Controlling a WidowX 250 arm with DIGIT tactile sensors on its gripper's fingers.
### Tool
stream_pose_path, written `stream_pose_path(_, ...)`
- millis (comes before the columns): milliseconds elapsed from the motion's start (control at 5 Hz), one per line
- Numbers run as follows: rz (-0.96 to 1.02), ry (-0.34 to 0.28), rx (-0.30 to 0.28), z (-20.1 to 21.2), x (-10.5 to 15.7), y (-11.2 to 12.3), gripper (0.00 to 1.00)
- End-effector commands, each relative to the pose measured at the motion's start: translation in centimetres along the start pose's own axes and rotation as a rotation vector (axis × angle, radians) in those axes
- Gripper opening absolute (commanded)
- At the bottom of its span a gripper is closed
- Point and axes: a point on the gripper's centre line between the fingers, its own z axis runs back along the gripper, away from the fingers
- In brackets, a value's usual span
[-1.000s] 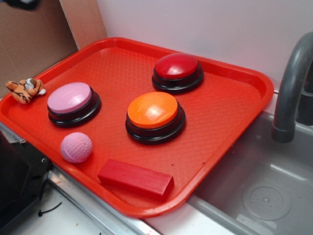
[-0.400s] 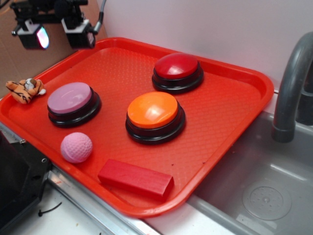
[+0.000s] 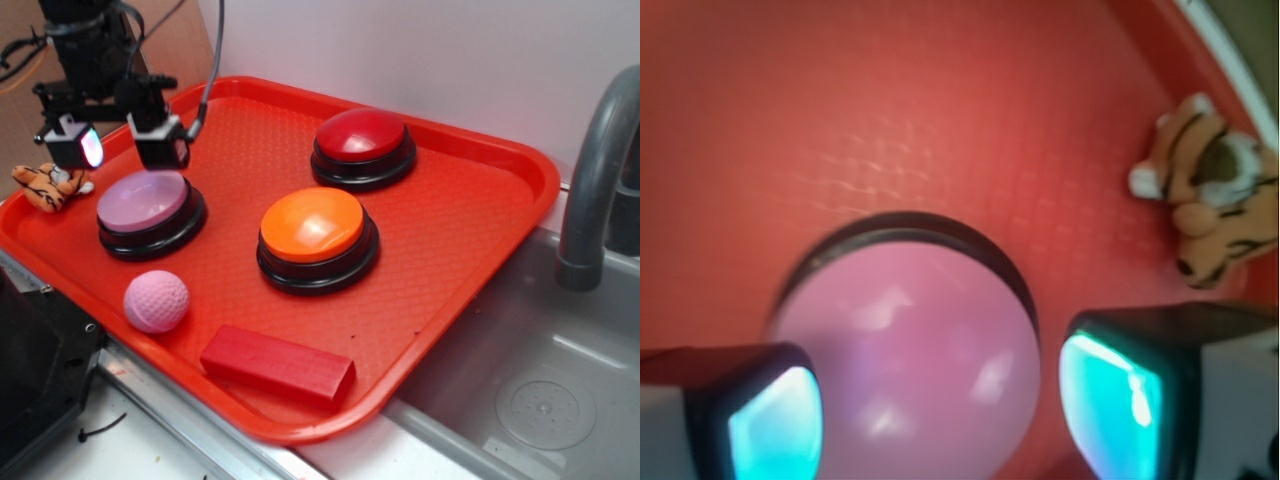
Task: Push the pink button.
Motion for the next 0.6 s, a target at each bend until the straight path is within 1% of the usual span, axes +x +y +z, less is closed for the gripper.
stream_pose_path(0, -0.004, 0.008, 0.012, -0.5, 1.1, -0.2, 1.0)
stream_pose_path(200, -0.006, 0.011, 0.016, -0.1, 1.5, -0.4, 1.0)
stream_pose_path(400, -0.008, -0.001, 0.007, 2.1, 2.1, -0.5, 1.0)
